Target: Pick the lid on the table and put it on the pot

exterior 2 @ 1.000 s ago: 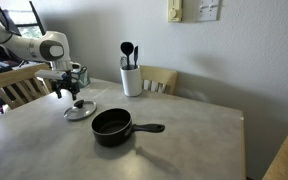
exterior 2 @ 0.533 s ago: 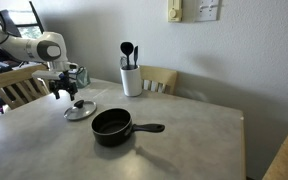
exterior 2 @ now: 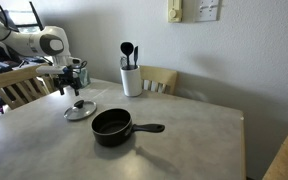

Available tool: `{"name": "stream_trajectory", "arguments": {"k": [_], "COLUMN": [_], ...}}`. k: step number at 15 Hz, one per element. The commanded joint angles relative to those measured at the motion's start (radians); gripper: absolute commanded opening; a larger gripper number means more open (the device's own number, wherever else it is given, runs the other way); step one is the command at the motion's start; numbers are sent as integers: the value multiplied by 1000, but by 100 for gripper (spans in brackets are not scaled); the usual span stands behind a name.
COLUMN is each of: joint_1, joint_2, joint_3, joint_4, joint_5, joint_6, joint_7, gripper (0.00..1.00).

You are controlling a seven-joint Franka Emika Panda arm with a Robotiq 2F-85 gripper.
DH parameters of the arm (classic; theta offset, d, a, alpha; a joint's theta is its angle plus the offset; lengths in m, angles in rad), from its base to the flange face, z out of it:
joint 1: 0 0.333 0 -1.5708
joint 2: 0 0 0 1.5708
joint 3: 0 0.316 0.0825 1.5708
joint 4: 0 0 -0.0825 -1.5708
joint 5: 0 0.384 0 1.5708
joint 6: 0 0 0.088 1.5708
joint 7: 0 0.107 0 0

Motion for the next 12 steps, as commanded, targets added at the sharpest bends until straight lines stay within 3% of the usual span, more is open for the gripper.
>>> {"name": "stream_trajectory", "arguments": {"k": [1,5,12], "joint_1": [-34,-99,-177], "joint_2": [-15,-10,-17], "joint_3": [-26,-39,23], "joint_4": [-30,-58,-40], "joint_5": [-27,-4,98], "joint_6": [11,63,6], "joint_7": [-24,-71,-185], "gripper": [100,100,100]}}
